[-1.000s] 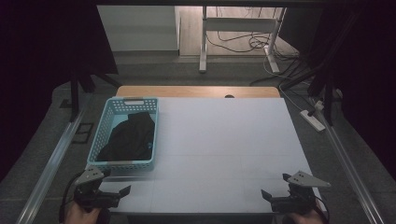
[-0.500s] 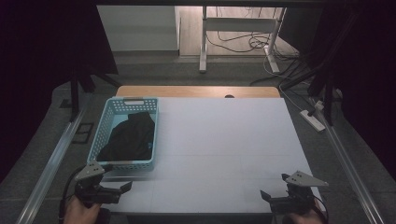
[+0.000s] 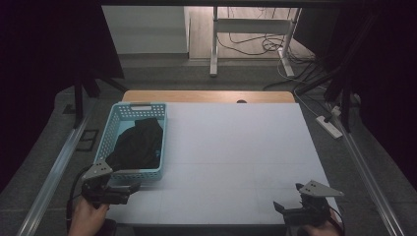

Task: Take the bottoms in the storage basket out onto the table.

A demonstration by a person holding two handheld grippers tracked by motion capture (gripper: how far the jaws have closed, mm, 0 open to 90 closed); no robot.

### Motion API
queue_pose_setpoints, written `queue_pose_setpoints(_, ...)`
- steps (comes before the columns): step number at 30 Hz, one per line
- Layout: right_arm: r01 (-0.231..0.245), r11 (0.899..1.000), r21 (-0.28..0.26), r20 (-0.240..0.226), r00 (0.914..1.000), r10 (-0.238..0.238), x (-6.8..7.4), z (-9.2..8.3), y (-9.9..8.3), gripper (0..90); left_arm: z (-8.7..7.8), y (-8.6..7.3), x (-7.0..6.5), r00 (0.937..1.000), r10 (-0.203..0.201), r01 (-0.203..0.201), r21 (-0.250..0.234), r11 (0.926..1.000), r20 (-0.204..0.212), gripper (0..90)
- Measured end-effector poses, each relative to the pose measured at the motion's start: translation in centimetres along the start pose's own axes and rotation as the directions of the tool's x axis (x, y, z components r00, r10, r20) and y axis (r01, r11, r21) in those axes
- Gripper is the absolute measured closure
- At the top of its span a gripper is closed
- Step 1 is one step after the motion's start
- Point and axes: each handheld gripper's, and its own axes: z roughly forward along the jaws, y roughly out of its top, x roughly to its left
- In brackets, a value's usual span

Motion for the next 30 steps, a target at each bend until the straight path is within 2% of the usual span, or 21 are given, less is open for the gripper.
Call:
queue_pose_setpoints(5, 0.005, 1.0, 0.005, -0.002, 1.0, -0.005, 0.0, 0.0, 0.0, 0.1, 0.3, 0.7, 0.5, 0.9999, 0.002, -0.001, 0.005, 1.0, -0.017, 0.6)
queue_pose_setpoints(13, 0.008, 1.0, 0.004, -0.004, 1.0, -0.008, 0.0, 0.0, 0.0, 0.2, 0.8, 1.5, 1.2, 0.9997, -0.02, 0.02, -0.006, 0.9998, -0.012, 0.0)
queue_pose_setpoints(15, 0.003, 1.0, 0.001, -0.007, 1.0, -0.003, 0.0, 0.0, 0.0, 0.2, 1.0, 1.9, 1.4, 0.9996, -0.02, 0.02, 0.01, 0.9998, -0.022, 0.0)
queue_pose_setpoints(24, 0.002, 1.0, -0.001, -0.02, 0.9998, -0.002, -0.1, 0.0, 0.0, 0.4, 1.7, 2.8, 2.1, 0.9996, -0.02, 0.02, 0.023, 0.9995, -0.02, 0.0)
queue_pose_setpoints(30, 0.012, 1.0, 0.01, -0.008, 0.9999, -0.012, 0.1, 0.1, 0.0, 0.3, 2.2, 3.4, 2.6, 0.9995, -0.022, 0.022, 0.032, 0.9992, -0.025, 0.0)
